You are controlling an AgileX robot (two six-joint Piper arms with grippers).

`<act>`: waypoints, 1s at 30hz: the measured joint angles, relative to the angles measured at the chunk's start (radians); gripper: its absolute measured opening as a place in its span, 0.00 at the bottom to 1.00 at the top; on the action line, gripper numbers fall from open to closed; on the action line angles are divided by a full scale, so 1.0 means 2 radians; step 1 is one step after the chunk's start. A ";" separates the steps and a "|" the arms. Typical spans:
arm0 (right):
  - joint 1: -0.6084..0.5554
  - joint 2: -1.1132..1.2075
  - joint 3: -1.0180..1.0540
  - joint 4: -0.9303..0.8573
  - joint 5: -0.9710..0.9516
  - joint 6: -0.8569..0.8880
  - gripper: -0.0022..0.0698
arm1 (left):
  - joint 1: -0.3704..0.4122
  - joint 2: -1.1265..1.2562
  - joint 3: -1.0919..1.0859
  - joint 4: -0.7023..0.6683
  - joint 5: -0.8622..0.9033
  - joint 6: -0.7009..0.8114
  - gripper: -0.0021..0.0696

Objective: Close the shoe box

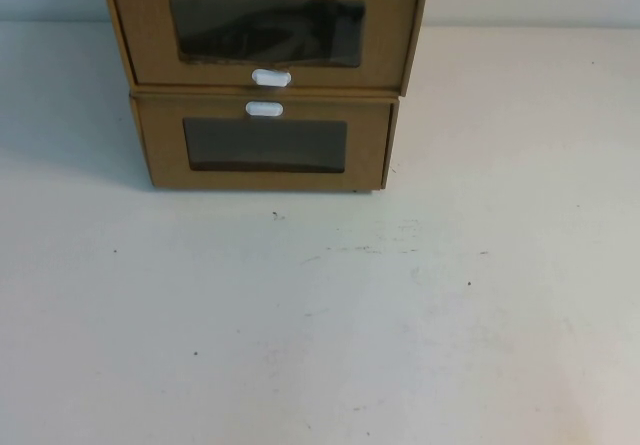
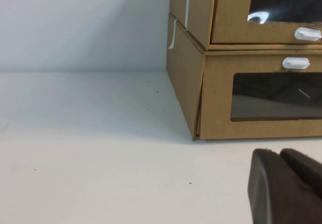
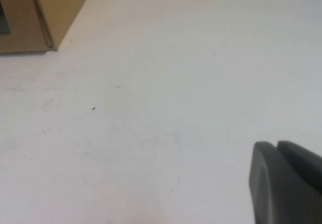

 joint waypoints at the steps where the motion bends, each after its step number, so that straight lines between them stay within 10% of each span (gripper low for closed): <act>1: -0.001 0.000 0.000 0.008 0.004 -0.009 0.01 | 0.000 0.000 0.000 0.000 0.000 0.000 0.02; 30: -0.002 0.000 0.000 0.028 0.007 -0.027 0.01 | 0.000 0.000 0.000 0.076 -0.020 -0.029 0.02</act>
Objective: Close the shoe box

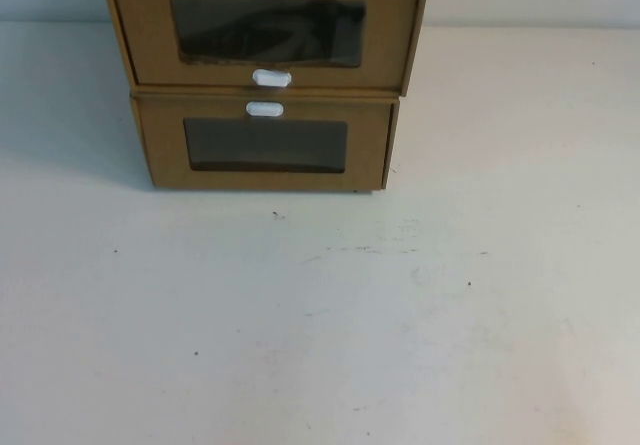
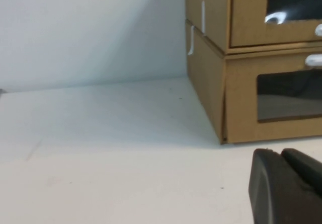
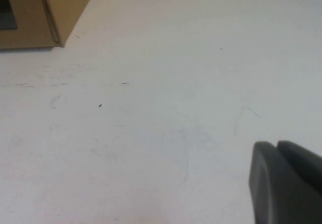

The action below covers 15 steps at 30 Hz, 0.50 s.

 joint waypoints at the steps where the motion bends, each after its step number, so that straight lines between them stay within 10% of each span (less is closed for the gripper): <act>1: 0.000 0.000 0.000 0.000 0.000 0.000 0.01 | 0.000 0.000 0.000 0.051 -0.002 -0.043 0.02; 6: 0.000 0.000 0.000 0.000 0.000 0.000 0.01 | 0.000 -0.007 0.000 0.272 0.043 -0.259 0.02; 15: 0.000 0.000 0.000 0.001 0.000 0.000 0.01 | 0.000 -0.007 0.000 0.322 0.140 -0.300 0.02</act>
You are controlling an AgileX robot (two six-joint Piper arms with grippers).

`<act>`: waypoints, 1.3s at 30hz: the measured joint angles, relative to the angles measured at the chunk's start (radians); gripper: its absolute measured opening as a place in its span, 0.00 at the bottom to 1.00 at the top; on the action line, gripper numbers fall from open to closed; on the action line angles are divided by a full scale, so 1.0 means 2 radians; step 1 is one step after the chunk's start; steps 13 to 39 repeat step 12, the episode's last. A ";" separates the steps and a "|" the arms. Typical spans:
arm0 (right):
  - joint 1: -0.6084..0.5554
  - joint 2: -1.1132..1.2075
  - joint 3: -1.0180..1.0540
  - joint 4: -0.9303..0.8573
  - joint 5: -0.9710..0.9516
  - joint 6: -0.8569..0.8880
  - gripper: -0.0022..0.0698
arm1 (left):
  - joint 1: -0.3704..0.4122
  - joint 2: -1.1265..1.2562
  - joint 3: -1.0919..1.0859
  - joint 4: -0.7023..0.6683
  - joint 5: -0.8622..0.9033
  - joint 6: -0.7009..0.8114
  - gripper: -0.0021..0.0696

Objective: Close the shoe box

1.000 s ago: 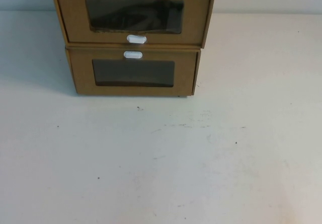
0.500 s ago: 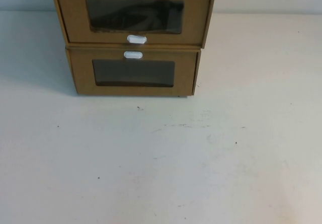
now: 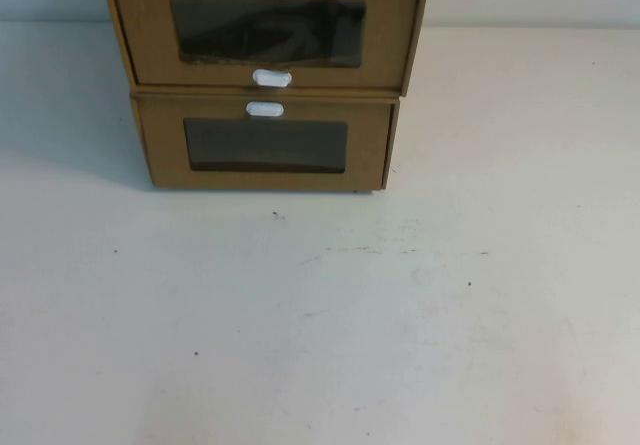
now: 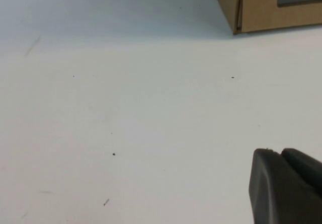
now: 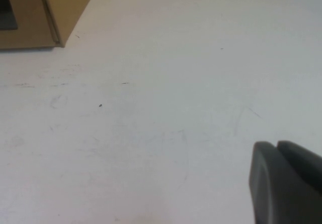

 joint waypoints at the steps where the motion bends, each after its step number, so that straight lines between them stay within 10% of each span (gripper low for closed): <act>1: 0.000 0.000 0.000 0.000 0.000 0.000 0.01 | 0.000 0.000 0.000 0.000 0.001 -0.001 0.02; 39: 0.000 0.000 0.000 0.000 0.000 0.000 0.01 | 0.000 0.000 0.000 0.000 0.001 -0.003 0.02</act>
